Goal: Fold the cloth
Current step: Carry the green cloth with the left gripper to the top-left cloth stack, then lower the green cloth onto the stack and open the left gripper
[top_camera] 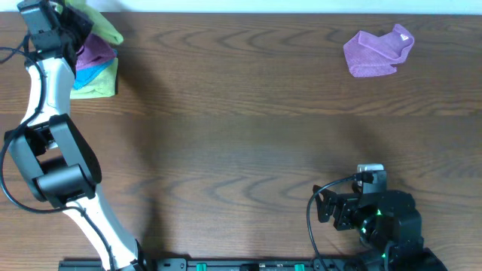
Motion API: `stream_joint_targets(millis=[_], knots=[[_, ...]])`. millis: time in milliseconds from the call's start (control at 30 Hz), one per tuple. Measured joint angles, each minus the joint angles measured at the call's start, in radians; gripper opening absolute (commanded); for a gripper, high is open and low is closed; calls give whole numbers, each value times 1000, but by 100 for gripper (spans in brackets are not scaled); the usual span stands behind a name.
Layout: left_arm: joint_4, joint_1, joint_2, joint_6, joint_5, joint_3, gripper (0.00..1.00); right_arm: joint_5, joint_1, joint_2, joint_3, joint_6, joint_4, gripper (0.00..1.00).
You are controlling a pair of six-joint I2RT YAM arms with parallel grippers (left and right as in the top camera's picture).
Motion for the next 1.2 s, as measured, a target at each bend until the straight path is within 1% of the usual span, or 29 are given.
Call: stream_joint_targets(millis=[233, 433, 567, 700, 967, 1000, 1033, 1100, 1133, 1200], knots=[[-88, 46, 0, 1, 0, 0, 6, 0, 0, 0, 0, 0, 0, 99], [-193, 90, 0, 19, 5, 1, 6, 0, 0, 0, 0, 0, 0, 99], [-256, 99, 0, 31, 6, 1, 6, 0, 0, 0, 0, 0, 0, 99], [-312, 100, 0, 66, 7, 1, 6, 0, 0, 0, 0, 0, 0, 99], [-408, 102, 0, 98, -64, 2, 6, 0, 0, 0, 0, 0, 0, 99], [-411, 104, 0, 99, -75, 2, 8, 0, 0, 0, 0, 0, 0, 99], [-412, 108, 0, 101, -82, 2, 17, 0, 0, 0, 0, 0, 0, 99], [-413, 115, 0, 106, -86, 2, 29, 0, 0, 0, 0, 0, 0, 99], [-416, 120, 0, 109, -90, 2, 40, 0, 0, 0, 0, 0, 0, 99], [-423, 129, 0, 110, -96, 2, 50, 0, 0, 0, 0, 0, 0, 99]])
